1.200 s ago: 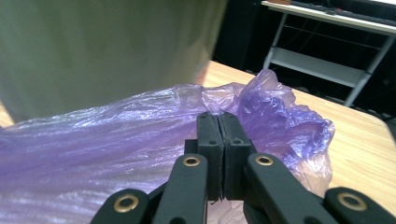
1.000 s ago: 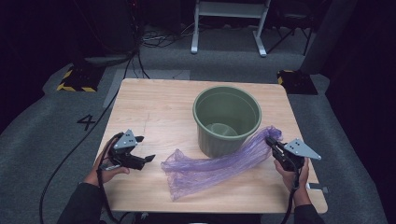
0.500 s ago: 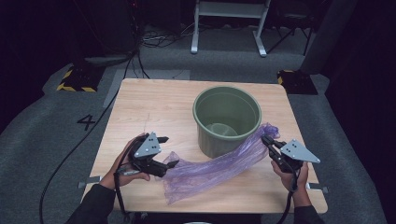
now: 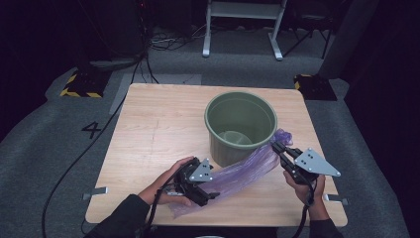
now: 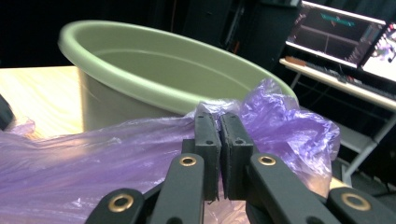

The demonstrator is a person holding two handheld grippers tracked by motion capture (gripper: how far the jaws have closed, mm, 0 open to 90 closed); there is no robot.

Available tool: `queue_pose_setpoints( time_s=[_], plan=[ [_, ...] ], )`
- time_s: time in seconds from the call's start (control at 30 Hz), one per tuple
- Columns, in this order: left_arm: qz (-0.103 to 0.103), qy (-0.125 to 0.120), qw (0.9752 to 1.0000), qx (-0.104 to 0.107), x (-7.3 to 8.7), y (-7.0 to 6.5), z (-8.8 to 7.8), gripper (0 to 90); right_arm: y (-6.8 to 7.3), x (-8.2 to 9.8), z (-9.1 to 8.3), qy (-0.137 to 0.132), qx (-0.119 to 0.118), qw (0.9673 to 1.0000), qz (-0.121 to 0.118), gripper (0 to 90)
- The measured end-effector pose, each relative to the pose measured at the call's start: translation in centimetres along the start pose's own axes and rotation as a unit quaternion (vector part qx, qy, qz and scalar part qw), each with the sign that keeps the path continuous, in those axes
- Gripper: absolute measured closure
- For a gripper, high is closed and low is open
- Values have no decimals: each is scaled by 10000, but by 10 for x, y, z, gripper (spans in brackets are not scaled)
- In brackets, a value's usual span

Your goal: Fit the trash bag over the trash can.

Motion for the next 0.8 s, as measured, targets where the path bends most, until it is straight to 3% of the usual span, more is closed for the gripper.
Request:
queue_pose_setpoints(
  time_s=[0.1, 0.33, 0.43, 0.6, 0.67, 0.8],
  plan=[
    [137, 166, 9998, 2, 1, -3, 10, 161, 7, -11, 2, -41, -110, 9998, -160, 869],
    [118, 346, 9993, -27, 7, -2, 19, 202, 18, -33, 10, -202, -343, 9982, -442, 866],
    [111, 361, 9992, 107, 10, 3, 19, 315, 25, -46, 14, -295, -494, 9963, -645, 865],
    [247, 592, 9979, -25, 14, 10, 17, 572, 34, -67, 21, -426, -761, 9917, -945, 866],
    [262, 549, 9981, 105, 16, 14, 16, 698, 36, -73, 24, -458, -789, 9905, -1032, 866],
    [211, 418, 9989, 57, 19, 21, 11, 828, 37, -83, 31, -523, -922, 9871, -1198, 868]
  ],
)
Point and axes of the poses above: each handheld gripper's, and its own axes: z roughly forward along the jaws, x roughly out of its underside, y roughly to its left, the point moved 2 cm from there along z, roughly forward along the jaws, and after that the axes turned 11 degrees about -x, right-handed, at the moved point
